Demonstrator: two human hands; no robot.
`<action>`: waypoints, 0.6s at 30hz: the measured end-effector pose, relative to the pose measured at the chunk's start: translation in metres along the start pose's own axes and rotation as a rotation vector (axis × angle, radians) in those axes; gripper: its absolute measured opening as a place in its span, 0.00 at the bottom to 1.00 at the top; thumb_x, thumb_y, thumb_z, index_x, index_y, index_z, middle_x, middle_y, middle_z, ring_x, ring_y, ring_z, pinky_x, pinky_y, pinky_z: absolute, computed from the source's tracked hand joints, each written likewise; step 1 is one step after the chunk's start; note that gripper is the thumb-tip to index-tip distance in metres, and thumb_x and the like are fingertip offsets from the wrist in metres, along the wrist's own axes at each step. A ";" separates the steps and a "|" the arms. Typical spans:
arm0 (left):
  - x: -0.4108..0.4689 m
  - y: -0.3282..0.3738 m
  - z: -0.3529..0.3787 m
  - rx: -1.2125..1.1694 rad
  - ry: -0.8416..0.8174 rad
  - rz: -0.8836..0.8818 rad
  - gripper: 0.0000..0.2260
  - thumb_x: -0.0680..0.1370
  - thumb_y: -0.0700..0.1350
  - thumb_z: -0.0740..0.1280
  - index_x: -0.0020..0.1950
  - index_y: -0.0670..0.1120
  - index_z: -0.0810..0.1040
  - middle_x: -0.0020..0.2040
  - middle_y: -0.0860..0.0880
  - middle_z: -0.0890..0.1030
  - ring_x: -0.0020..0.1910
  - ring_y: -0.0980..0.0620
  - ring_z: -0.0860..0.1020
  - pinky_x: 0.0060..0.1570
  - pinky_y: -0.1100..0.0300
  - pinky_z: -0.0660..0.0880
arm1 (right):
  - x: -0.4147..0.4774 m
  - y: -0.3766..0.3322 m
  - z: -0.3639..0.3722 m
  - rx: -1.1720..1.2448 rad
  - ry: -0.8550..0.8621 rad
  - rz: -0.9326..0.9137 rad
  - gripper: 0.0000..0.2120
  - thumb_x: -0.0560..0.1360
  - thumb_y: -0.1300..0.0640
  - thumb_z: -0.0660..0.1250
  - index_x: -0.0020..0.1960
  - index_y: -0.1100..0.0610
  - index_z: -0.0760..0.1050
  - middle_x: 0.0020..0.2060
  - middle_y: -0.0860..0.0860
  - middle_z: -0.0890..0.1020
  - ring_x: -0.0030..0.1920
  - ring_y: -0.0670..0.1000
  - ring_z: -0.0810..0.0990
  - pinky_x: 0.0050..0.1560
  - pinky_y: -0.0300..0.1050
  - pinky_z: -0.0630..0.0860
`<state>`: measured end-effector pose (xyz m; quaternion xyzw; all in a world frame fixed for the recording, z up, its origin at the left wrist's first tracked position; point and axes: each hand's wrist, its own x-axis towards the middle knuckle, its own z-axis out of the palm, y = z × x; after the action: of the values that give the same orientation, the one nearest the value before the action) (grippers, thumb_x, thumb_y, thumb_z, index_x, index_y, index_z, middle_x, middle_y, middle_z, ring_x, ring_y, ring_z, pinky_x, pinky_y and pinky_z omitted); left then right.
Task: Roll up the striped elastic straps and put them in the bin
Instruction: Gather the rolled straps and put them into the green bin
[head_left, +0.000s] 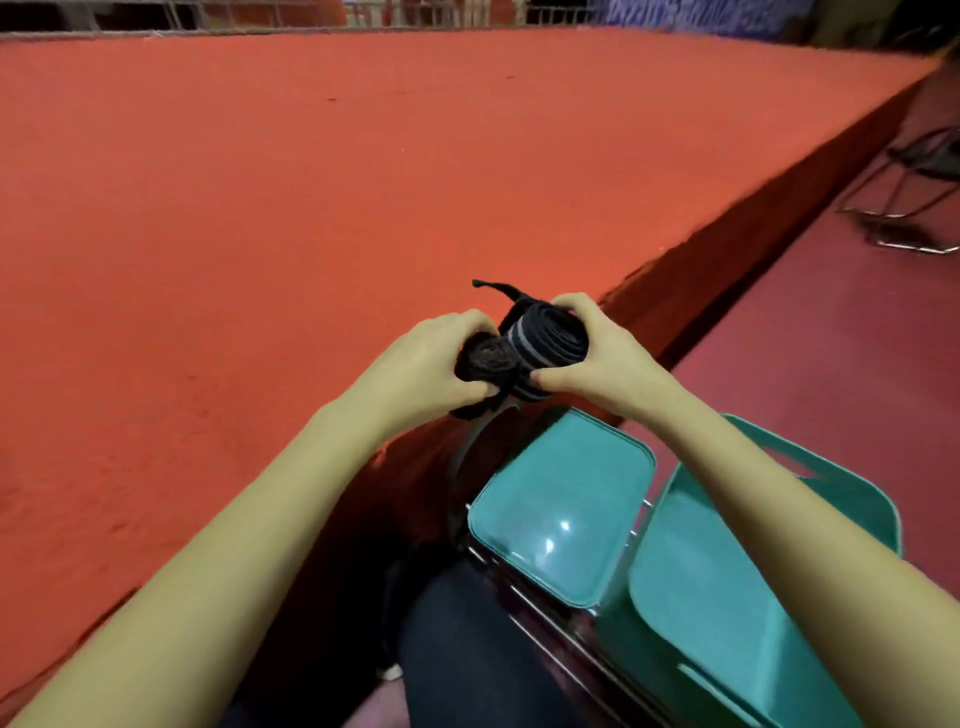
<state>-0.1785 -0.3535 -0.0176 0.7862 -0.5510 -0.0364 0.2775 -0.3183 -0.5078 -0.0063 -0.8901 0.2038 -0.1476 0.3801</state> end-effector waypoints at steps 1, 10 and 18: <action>0.008 0.010 0.008 -0.011 0.002 0.026 0.18 0.70 0.47 0.73 0.57 0.51 0.73 0.52 0.51 0.78 0.50 0.49 0.75 0.49 0.50 0.73 | -0.005 0.008 -0.013 -0.018 0.007 0.016 0.27 0.66 0.56 0.75 0.60 0.46 0.66 0.52 0.47 0.78 0.52 0.49 0.78 0.54 0.49 0.75; 0.054 0.084 0.102 -0.105 -0.088 0.152 0.18 0.69 0.47 0.73 0.57 0.52 0.74 0.53 0.51 0.78 0.53 0.50 0.75 0.54 0.49 0.73 | -0.065 0.092 -0.093 -0.071 -0.005 0.183 0.27 0.67 0.60 0.73 0.60 0.46 0.66 0.48 0.47 0.79 0.49 0.51 0.80 0.53 0.51 0.77; 0.061 0.122 0.195 -0.275 -0.241 0.174 0.18 0.68 0.44 0.74 0.56 0.50 0.75 0.52 0.52 0.79 0.52 0.51 0.76 0.54 0.51 0.73 | -0.118 0.176 -0.119 -0.109 0.008 0.363 0.26 0.68 0.61 0.75 0.61 0.50 0.66 0.45 0.46 0.79 0.42 0.45 0.77 0.37 0.26 0.69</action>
<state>-0.3290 -0.5140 -0.1087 0.6804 -0.6358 -0.1812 0.3164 -0.5151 -0.6361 -0.0689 -0.8573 0.3702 -0.0692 0.3510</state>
